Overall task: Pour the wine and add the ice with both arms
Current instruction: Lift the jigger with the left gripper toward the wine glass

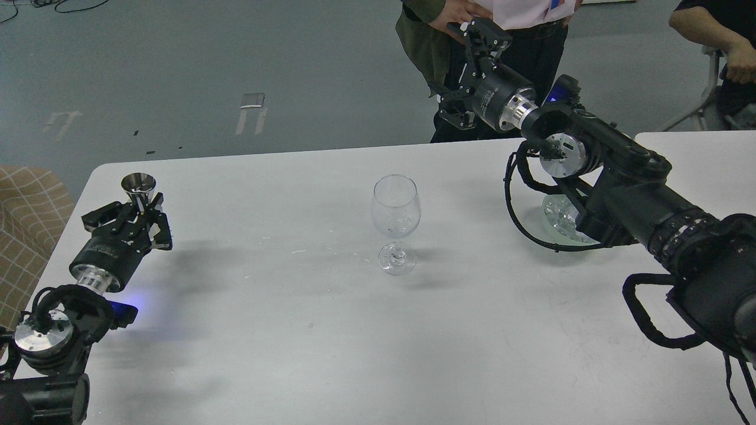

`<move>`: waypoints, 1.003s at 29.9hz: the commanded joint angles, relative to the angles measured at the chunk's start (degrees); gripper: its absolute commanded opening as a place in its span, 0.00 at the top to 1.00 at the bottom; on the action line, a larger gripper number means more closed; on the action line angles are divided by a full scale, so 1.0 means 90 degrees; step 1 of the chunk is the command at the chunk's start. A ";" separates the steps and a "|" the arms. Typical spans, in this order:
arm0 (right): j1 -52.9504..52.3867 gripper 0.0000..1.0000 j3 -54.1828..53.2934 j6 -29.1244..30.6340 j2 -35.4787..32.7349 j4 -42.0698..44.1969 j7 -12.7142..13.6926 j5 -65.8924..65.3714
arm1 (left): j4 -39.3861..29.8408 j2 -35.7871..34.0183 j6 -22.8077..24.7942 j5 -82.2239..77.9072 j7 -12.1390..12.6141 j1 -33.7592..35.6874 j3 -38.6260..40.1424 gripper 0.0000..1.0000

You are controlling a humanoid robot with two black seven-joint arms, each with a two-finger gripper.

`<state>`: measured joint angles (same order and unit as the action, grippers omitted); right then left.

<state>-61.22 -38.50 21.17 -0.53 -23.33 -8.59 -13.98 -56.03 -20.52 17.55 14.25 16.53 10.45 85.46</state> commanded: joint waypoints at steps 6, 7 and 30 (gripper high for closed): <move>-0.0015 0.00 -0.0087 -0.0028 -0.0049 0.0131 0.0026 0.0108 | -0.1322 -0.0006 -0.0700 -0.0040 0.0009 -0.0096 -0.0433 1.00; -0.0014 0.00 -0.0097 -0.0028 -0.0049 0.0132 0.0026 0.0108 | -0.1420 -0.0006 -0.0758 -0.0059 0.0019 -0.0116 -0.0443 1.00; 0.0181 0.00 -0.0136 0.0011 -0.0302 0.0102 0.0016 0.0108 | -0.3657 0.0004 -0.2164 -0.0694 0.0556 0.0078 -0.1271 1.00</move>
<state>-59.86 -39.74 21.17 -2.58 -22.36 -8.44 -13.00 -87.28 -20.49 -0.25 9.03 20.80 9.86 76.41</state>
